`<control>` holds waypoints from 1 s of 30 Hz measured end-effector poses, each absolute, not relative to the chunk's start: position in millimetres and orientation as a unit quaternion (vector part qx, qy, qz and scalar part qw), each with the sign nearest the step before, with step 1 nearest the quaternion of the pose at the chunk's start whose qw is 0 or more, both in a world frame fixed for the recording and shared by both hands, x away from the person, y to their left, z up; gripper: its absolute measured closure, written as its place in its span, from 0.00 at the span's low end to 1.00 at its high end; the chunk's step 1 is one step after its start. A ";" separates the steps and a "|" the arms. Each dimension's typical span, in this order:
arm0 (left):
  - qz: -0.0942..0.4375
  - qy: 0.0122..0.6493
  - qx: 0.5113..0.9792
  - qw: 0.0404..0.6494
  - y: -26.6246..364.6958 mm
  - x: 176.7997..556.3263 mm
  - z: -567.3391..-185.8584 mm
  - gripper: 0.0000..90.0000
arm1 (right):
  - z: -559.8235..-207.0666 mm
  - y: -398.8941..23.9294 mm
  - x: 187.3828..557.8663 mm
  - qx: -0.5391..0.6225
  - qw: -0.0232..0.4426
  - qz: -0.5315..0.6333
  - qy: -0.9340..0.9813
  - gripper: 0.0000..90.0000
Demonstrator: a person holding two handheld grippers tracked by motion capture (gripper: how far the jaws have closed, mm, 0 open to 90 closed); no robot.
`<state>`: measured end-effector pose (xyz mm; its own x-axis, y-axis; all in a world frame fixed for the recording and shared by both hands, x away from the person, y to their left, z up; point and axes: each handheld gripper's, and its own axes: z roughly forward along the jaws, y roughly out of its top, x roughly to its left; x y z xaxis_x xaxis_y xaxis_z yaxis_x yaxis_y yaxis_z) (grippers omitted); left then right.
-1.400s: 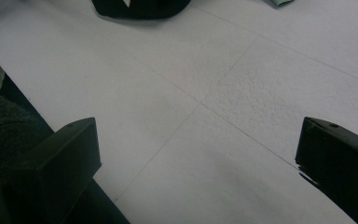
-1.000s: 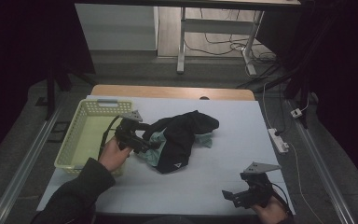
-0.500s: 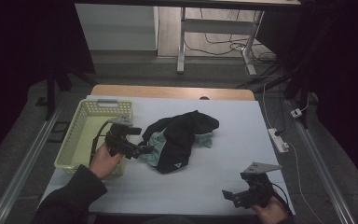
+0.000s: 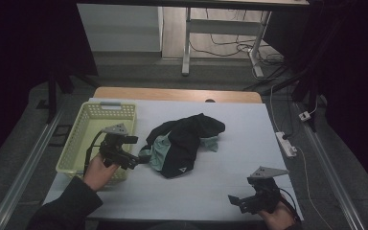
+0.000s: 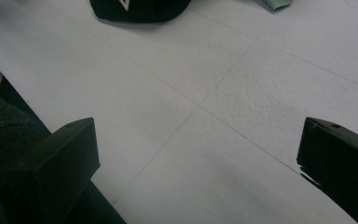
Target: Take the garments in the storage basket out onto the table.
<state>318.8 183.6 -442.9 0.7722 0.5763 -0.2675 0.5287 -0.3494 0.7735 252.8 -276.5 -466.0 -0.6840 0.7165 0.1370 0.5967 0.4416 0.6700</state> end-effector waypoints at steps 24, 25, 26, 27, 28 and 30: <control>0.035 0.383 0.797 0.465 232.3 277.3 -456.0 0.00 | -466.3 -275.1 252.7 0.387 0.086 0.353 0.847 0.00; 0.037 0.386 0.796 0.465 234.8 275.3 -456.7 0.00 | -466.3 -275.1 252.6 0.386 0.086 0.353 0.848 0.00; 0.038 0.389 0.795 0.464 237.2 273.1 -457.5 0.00 | -466.3 -275.1 252.7 0.386 0.086 0.353 0.848 0.00; 0.039 0.392 0.794 0.463 239.7 271.0 -458.4 0.00 | -466.3 -275.1 252.7 0.386 0.087 0.353 0.848 0.00; 0.041 0.394 0.794 0.462 242.1 268.8 -459.3 0.00 | -466.3 -275.0 252.7 0.386 0.087 0.353 0.848 0.00; 0.045 0.399 0.793 0.458 246.6 264.1 -460.9 0.00 | -466.3 -274.9 252.7 0.386 0.087 0.352 0.848 0.00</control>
<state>264.1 246.6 -460.9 0.6778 0.6737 -0.2945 0.5917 -0.2620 0.7624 252.7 -274.9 -466.3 -0.6865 0.7164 0.1248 0.5942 0.4538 0.6641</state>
